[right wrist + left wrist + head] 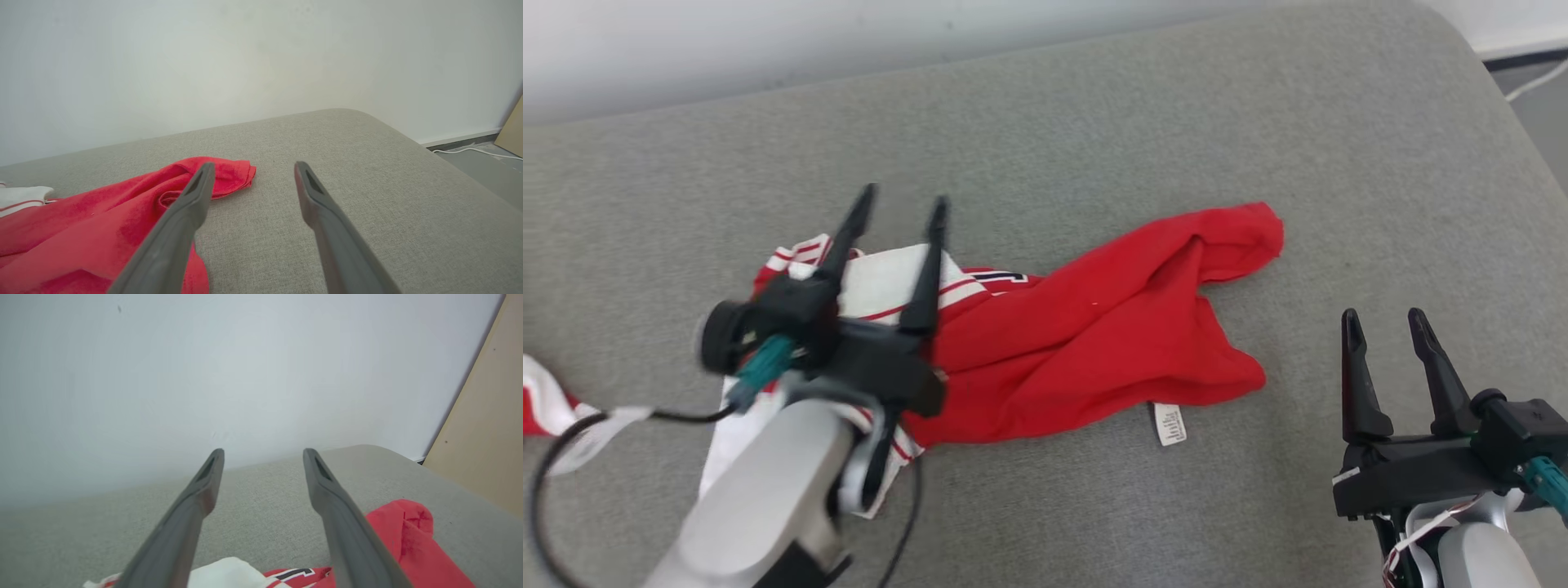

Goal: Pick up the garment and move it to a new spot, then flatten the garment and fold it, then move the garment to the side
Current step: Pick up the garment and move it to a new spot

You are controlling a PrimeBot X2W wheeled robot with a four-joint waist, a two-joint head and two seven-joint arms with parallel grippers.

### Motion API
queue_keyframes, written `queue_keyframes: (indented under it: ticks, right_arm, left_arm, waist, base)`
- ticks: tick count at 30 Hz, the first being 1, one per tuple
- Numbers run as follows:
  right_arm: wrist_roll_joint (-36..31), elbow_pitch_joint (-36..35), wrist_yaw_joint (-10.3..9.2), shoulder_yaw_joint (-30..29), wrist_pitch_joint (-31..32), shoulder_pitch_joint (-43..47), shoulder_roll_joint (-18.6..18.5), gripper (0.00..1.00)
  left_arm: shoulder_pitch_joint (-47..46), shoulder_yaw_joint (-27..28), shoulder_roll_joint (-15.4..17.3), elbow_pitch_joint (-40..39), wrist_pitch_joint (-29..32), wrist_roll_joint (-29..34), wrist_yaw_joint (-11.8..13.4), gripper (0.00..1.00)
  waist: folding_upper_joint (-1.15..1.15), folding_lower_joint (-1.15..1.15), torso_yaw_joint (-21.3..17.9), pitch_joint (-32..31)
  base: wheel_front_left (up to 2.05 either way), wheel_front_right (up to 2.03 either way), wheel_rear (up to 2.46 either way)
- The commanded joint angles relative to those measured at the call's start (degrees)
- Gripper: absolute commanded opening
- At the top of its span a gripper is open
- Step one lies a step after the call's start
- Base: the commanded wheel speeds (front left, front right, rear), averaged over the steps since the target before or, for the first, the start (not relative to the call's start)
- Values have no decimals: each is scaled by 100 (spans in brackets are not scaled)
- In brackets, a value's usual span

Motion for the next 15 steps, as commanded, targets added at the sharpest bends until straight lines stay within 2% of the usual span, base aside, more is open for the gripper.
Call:
queue_keyframes:
  ticks: [1,6,9,15]
  right_arm:
    - [-49,-48,4,5,37,99,-52,100]
    - [-77,-139,4,61,100,198,-90,100]
    - [-79,-154,4,127,141,243,-130,100]
    - [-97,-147,4,241,185,351,-169,100]
  left_arm:
    - [318,243,204,-223,-37,54,111,100]
    - [1019,991,573,-752,-39,98,284,100]
    - [1454,1430,673,-992,-39,175,332,100]
    - [2230,2126,741,-1378,-39,431,186,100]
  waist:
    - [0,0,258,-218]
    - [0,0,423,-344]
    - [0,0,489,-430]
    - [0,0,556,-601]
  base:
    - [0,0,0]
    - [0,0,0]
    - [0,0,0]
    - [0,0,0]
